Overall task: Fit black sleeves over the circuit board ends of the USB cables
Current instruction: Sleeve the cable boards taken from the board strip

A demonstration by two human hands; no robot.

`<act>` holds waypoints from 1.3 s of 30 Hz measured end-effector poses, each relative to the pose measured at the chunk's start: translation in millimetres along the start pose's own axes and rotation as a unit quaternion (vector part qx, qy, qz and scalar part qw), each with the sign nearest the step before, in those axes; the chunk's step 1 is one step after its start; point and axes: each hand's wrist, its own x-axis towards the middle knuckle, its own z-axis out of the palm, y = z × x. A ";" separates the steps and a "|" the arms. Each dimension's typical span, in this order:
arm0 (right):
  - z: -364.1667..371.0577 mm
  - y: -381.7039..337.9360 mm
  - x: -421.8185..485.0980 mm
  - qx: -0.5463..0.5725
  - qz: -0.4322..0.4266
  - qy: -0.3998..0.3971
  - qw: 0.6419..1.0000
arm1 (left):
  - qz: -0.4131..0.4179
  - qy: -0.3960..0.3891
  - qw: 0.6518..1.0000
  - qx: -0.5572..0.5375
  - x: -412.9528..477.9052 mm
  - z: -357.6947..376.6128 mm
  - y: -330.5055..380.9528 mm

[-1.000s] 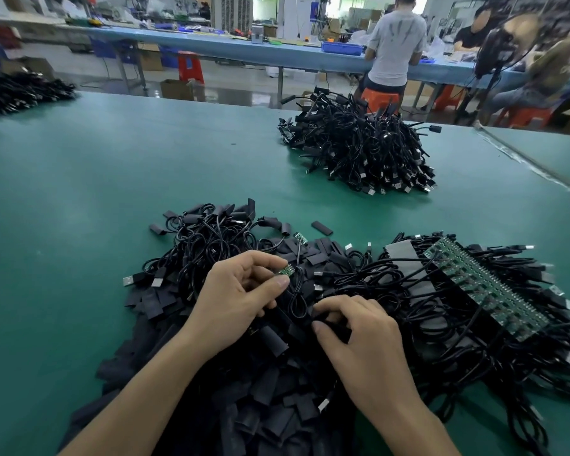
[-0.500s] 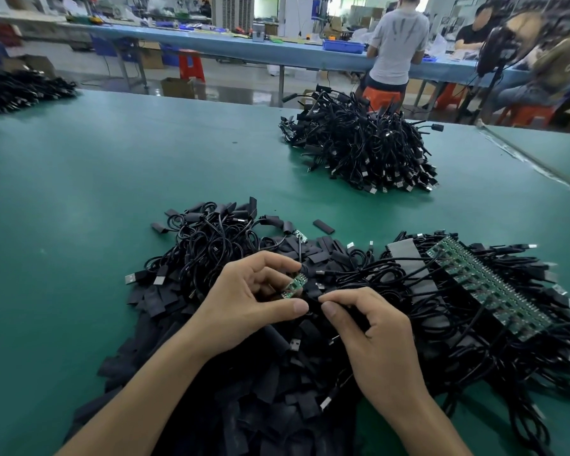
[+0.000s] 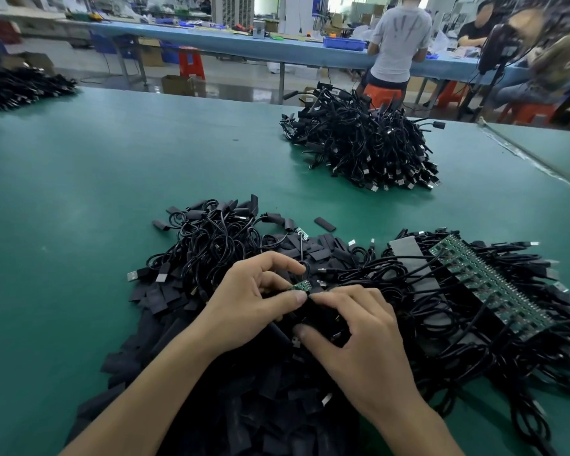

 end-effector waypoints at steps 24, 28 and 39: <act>2.7 10.3 -3.2 0.072 0.030 0.072 0.994 | 0.004 0.016 1.000 -0.025 -0.7 -0.9 -0.8; 3.2 10.5 -3.8 0.097 0.028 0.054 0.993 | 0.003 -0.001 1.000 -0.029 -1.3 -0.5 -1.6; 4.1 9.4 -2.8 0.090 -0.008 0.035 0.995 | -0.002 -0.006 1.000 -0.025 -0.5 1.2 -1.9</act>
